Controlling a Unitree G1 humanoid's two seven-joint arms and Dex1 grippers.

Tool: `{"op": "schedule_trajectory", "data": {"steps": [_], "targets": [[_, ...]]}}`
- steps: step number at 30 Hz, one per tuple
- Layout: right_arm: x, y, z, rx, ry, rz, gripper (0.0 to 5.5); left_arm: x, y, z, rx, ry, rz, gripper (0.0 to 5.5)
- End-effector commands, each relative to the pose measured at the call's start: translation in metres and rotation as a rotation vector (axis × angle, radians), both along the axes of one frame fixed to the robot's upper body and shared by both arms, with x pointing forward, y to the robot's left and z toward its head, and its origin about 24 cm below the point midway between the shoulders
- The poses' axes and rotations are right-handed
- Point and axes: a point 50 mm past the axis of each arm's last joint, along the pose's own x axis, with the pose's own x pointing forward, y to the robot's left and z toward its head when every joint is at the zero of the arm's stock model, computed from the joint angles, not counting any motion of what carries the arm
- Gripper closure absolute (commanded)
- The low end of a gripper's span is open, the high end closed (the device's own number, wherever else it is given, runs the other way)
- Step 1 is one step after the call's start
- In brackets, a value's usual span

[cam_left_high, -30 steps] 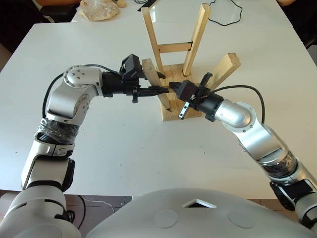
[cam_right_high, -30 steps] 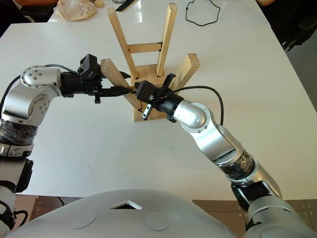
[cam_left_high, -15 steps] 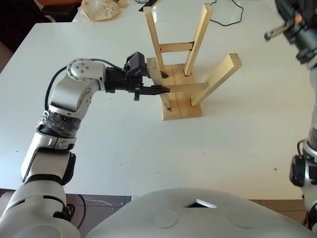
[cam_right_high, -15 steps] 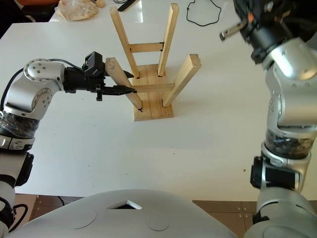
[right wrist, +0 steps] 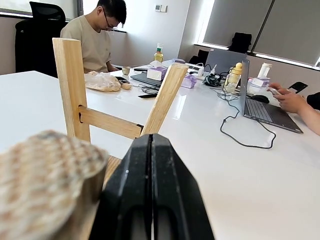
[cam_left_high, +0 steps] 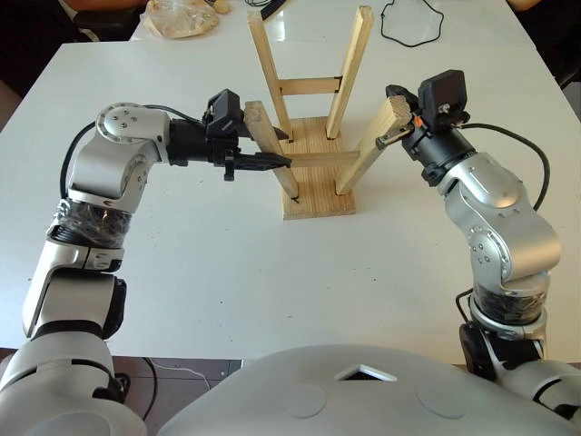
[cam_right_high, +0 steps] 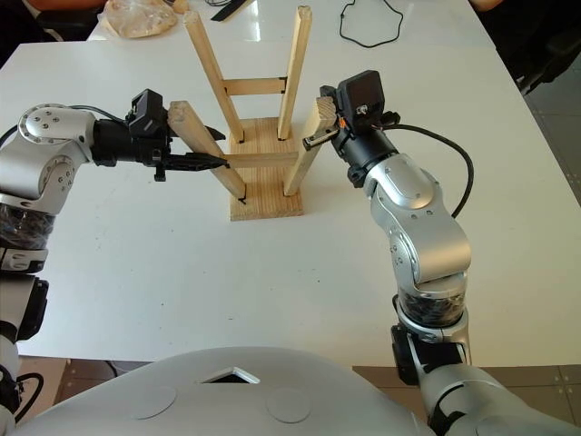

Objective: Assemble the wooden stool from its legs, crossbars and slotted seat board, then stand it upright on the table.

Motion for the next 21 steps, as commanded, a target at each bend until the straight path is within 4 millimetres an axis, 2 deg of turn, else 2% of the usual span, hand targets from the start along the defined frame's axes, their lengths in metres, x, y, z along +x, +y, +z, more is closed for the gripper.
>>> {"op": "schedule_trajectory", "data": {"steps": [1,3,4,5,6,7,9,10,11,12,14,19,20,21], "targets": [[0.019,-0.083,0.032,-0.126,-0.120,-0.252,5.50,-0.012,0.001,-0.039,0.139,0.150,0.036,3.46],[0.024,-0.143,0.044,-0.243,-0.119,-0.531,5.50,-0.015,0.006,-0.037,0.135,0.145,0.063,3.46],[0.021,-0.152,0.045,-0.302,-0.120,-0.558,5.50,-0.016,0.007,-0.037,0.134,0.144,0.072,3.46],[0.020,-0.149,0.042,-0.314,-0.106,-0.526,5.50,-0.017,0.008,-0.037,0.131,0.143,0.080,3.46],[0.021,-0.125,0.030,-0.292,-0.075,-0.415,5.50,-0.018,0.007,-0.036,0.129,0.143,0.085,3.46],[0.018,-0.090,0.015,-0.253,-0.038,-0.256,5.50,-0.018,0.006,-0.036,0.127,0.142,0.085,3.46],[-0.005,0.008,-0.007,-0.079,0.025,0.170,5.50,-0.018,0.002,-0.037,0.123,0.142,0.076,3.46],[-0.024,0.047,-0.007,0.012,0.038,0.351,5.50,-0.017,-0.001,-0.037,0.125,0.143,0.064,3.46],[-0.045,0.076,0.000,0.114,0.046,0.512,5.50,-0.016,-0.005,-0.037,0.130,0.143,0.048,3.46],[-0.055,0.087,0.004,0.172,0.063,0.562,5.50,-0.014,-0.008,-0.038,0.135,0.143,0.031,3.46],[-0.055,0.076,0.005,0.171,0.068,0.568,5.50,-0.013,-0.008,-0.038,0.140,0.146,0.021,3.46],[-0.023,0.028,0.008,0.106,0.066,0.348,5.50,-0.011,-0.003,-0.036,0.125,0.102,0.039,3.46],[-0.018,0.017,0.008,0.101,0.068,0.315,5.50,-0.010,-0.001,-0.034,0.116,0.073,0.042,3.10],[-0.013,0.007,0.010,0.107,0.068,0.285,5.50,-0.011,0.001,-0.030,0.102,0.056,0.039,3.02]]}}
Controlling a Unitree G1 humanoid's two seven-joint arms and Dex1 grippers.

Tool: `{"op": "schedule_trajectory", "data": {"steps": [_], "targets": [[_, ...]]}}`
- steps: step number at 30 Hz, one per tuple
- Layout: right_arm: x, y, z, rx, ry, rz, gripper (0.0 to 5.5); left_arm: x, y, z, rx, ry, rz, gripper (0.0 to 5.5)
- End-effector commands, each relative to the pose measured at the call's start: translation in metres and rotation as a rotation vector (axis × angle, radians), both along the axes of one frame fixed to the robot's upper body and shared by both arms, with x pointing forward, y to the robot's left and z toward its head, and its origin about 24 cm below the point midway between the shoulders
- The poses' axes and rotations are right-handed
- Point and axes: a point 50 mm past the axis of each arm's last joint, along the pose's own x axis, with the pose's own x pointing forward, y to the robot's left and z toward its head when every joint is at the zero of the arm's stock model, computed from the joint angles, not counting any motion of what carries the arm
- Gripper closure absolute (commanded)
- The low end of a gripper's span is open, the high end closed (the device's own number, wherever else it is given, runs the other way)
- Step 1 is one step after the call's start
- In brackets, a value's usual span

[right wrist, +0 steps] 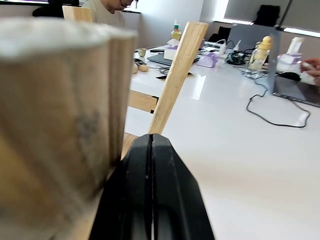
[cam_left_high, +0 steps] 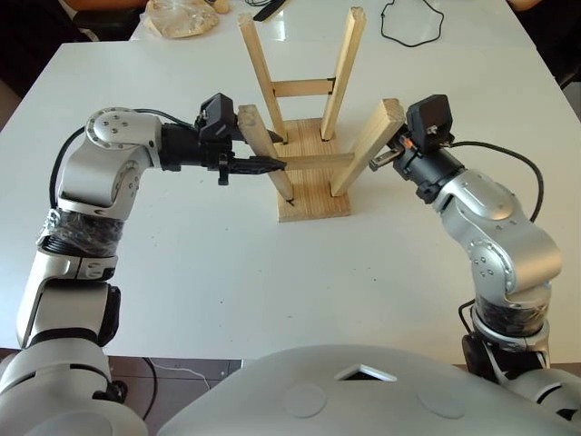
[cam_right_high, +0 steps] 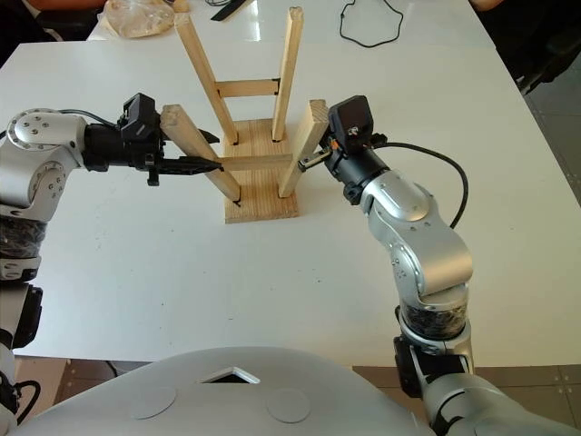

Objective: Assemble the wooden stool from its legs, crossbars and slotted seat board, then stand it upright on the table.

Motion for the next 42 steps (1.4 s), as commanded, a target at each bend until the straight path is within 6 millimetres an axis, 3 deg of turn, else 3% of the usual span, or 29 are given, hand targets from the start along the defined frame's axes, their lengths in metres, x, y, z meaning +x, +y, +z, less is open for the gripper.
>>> {"op": "schedule_trajectory", "data": {"steps": [1,5,7,12,14,17,19,21,24,28,31,34,36,38,42], "targets": [[0.004,-0.005,0.025,0.083,-0.064,0.159,5.50,-0.005,-0.005,-0.029,0.082,0.062,0.012,2.86],[0.011,-0.034,0.031,0.149,-0.080,0.080,5.50,-0.007,0.004,-0.018,0.078,0.027,0.059,2.31],[0.011,-0.042,0.026,0.116,-0.080,0.035,5.50,-0.006,0.018,-0.009,0.111,-0.055,0.174,2.31],[-0.001,-0.054,0.013,0.020,-0.099,-0.084,5.50,-0.053,0.054,0.002,0.067,-0.031,0.441,2.31],[-0.011,-0.055,0.013,0.005,-0.123,-0.116,5.50,-0.080,0.065,-0.002,0.023,0.022,0.588,2.31],[-0.023,-0.048,0.007,-0.023,-0.129,-0.160,5.50,-0.113,0.057,-0.010,-0.123,0.120,0.729,2.56],[-0.023,-0.041,0.003,-0.033,-0.137,-0.228,5.50,-0.116,0.050,-0.018,-0.223,0.123,0.899,2.91],[-0.023,-0.025,0.001,-0.024,-0.155,-0.290,5.50,-0.100,0.056,-0.023,-0.294,0.023,1.244,3.22],[-0.029,0.000,-0.003,-0.052,-0.183,-0.331,5.50,-0.075,0.031,-0.011,-0.343,-0.167,1.403,3.80],[-0.031,0.025,-0.001,-0.080,-0.216,-0.319,5.50,-0.052,-0.022,0.000,-0.367,-0.241,1.317,4.38],[-0.031,0.042,-0.001,-0.085,-0.221,-0.293,5.50,-0.052,-0.052,0.003,-0.385,-0.237,1.214,4.90],[-0.030,0.049,-0.003,-0.101,-0.219,-0.275,5.50,-0.061,-0.067,0.002,-0.389,-0.217,1.180,5.34],[-0.027,0.044,-0.004,-0.125,-0.223,-0.304,5.50,-0.065,-0.060,-0.002,-0.377,-0.218,1.252,5.47],[-0.024,0.027,-0.002,-0.150,-0.239,-0.402,5.50,-0.065,-0.038,-0.004,-0.347,-0.265,1.399,5.47],[-0.020,-0.051,0.010,-0.254,-0.311,-0.837,5.50,-0.084,0.031,0.001,-0.186,-0.493,1.768,5.47]]}}
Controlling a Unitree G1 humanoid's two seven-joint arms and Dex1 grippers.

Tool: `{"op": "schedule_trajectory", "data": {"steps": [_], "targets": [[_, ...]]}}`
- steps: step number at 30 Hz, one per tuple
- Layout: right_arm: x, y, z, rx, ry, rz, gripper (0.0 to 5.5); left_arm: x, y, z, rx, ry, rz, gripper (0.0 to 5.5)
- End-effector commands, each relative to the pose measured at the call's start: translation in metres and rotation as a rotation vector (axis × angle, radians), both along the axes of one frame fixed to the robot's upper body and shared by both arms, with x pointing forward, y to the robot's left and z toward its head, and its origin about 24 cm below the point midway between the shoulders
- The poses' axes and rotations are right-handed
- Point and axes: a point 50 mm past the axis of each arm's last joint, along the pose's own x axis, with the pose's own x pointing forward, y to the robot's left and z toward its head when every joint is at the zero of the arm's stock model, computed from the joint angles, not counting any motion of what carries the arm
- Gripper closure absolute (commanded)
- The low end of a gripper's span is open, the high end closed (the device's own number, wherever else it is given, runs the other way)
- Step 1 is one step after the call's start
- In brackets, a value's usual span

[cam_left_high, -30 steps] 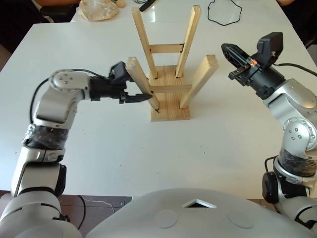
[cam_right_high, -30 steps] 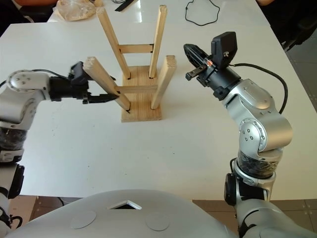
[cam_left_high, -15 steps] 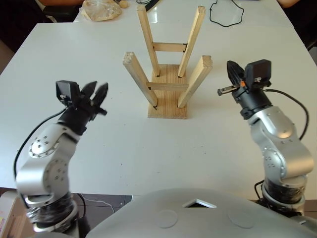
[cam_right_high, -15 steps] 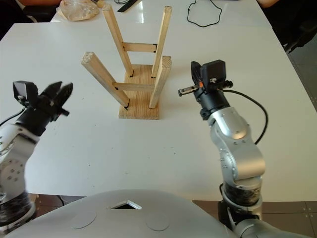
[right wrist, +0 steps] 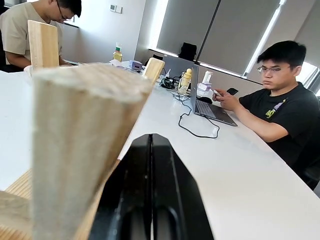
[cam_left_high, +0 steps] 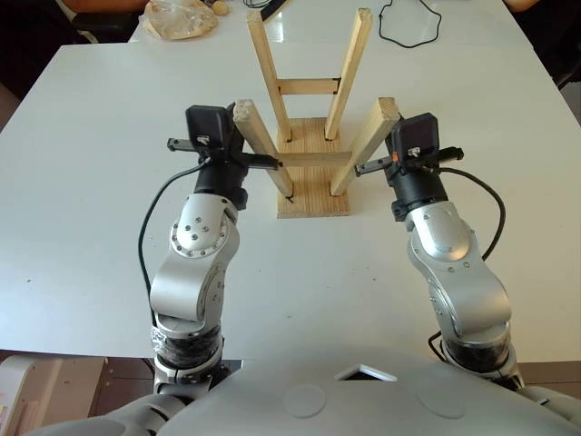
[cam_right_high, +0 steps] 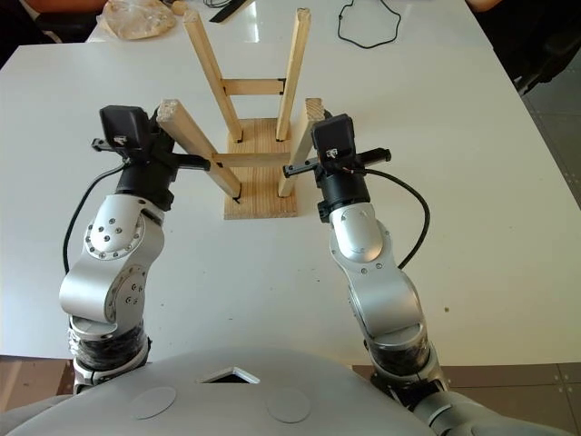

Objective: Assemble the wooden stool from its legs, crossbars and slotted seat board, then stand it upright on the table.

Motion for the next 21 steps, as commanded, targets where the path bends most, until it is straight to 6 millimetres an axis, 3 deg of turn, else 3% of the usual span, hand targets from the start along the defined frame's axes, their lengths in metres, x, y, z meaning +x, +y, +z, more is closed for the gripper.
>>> {"op": "schedule_trajectory", "data": {"steps": [1,2,4,6,8,9,10,12,17,19,21], "targets": [[0.002,-0.073,0.011,-0.088,-0.071,-0.404,5.50,-0.024,0.057,0.005,0.153,-0.011,0.323,5.47],[0.002,-0.076,0.012,-0.096,-0.075,-0.429,5.50,-0.028,0.057,0.004,0.157,0.004,0.312,5.47],[0.006,-0.053,0.008,-0.075,-0.052,-0.302,5.50,-0.026,0.041,0.000,0.124,0.018,0.198,5.47],[0.005,0.012,0.002,-0.035,-0.001,0.116,5.50,-0.017,-0.007,-0.005,0.027,0.048,-0.136,5.47],[-0.023,0.076,0.002,0.012,0.039,0.549,5.50,-0.024,-0.075,0.000,-0.015,0.042,-0.602,5.47],[-0.035,0.092,0.005,0.016,0.037,0.675,5.50,-0.030,-0.098,0.004,-0.037,0.036,-0.766,5.47],[-0.039,0.095,0.004,0.025,0.054,0.716,5.50,-0.036,-0.112,0.005,-0.056,0.037,-0.880,5.47],[-0.034,0.086,-0.001,-0.021,0.070,0.725,5.50,-0.039,-0.114,0.000,-0.097,0.060,-0.915,5.47],[-0.024,0.063,-0.011,-0.041,0.105,0.591,5.50,-0.032,-0.090,-0.005,-0.106,0.066,-0.754,5.47],[-0.013,0.044,-0.003,-0.026,0.054,0.473,5.50,-0.023,-0.067,-0.007,-0.096,0.061,-0.566,5.47],[-0.003,0.018,0.011,0.040,-0.001,0.370,5.50,-0.014,-0.022,-0.008,-0.076,0.054,-0.284,5.47]]}}
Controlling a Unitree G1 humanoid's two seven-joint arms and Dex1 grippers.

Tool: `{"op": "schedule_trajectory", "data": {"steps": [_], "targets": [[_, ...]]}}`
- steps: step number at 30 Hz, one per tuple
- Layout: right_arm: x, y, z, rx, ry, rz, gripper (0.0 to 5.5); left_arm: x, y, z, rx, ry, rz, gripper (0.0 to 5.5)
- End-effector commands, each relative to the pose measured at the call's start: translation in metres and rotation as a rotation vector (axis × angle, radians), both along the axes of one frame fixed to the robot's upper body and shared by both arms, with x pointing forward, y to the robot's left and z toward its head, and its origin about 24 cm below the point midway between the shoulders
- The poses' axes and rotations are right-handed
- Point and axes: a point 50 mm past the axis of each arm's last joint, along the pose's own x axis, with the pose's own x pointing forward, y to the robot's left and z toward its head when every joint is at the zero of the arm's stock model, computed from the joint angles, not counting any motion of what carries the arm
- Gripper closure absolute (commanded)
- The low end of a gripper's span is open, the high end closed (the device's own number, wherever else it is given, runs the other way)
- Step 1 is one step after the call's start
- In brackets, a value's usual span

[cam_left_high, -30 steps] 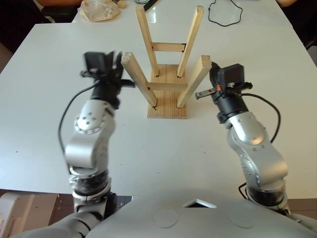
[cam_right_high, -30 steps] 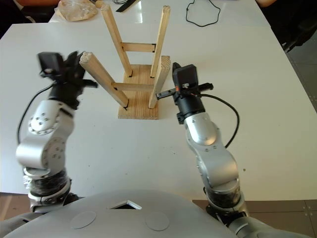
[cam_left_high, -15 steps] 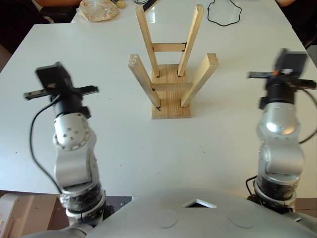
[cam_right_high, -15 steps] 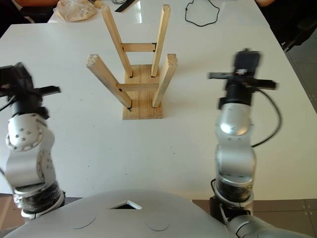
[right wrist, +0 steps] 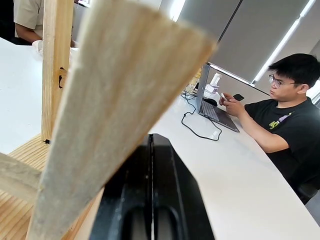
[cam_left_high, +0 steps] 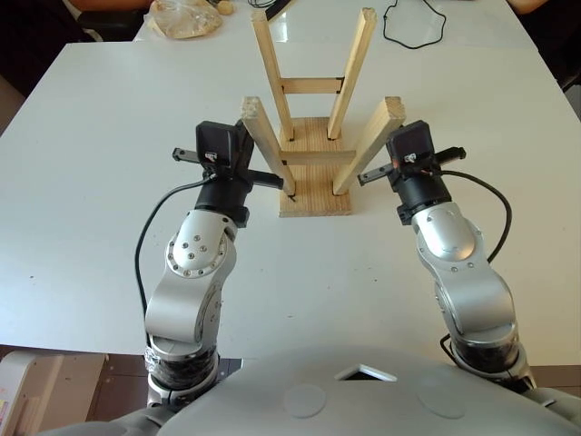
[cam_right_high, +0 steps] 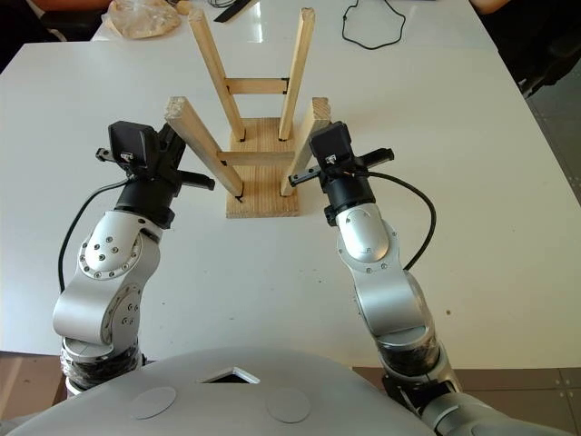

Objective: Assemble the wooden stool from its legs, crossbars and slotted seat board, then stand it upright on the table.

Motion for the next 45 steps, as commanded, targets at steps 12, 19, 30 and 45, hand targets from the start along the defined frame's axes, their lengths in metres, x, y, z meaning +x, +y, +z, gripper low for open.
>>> {"op": "schedule_trajectory", "data": {"steps": [12,19,30,45], "targets": [[0.039,-0.019,0.128,0.573,-0.207,0.515,5.50,0.038,0.051,0.114,-0.442,-0.235,-0.343,5.47],[0.043,-0.007,0.115,0.494,-0.086,0.611,5.50,0.047,0.036,0.108,-0.410,-0.052,-0.506,5.47],[0.044,0.009,0.044,0.410,0.080,0.573,5.50,0.037,0.013,0.013,-0.520,0.286,-0.525,5.47],[0.091,-0.022,0.140,0.742,-0.348,0.283,5.50,0.076,0.073,0.125,-0.497,-0.423,0.191,5.47]]}}
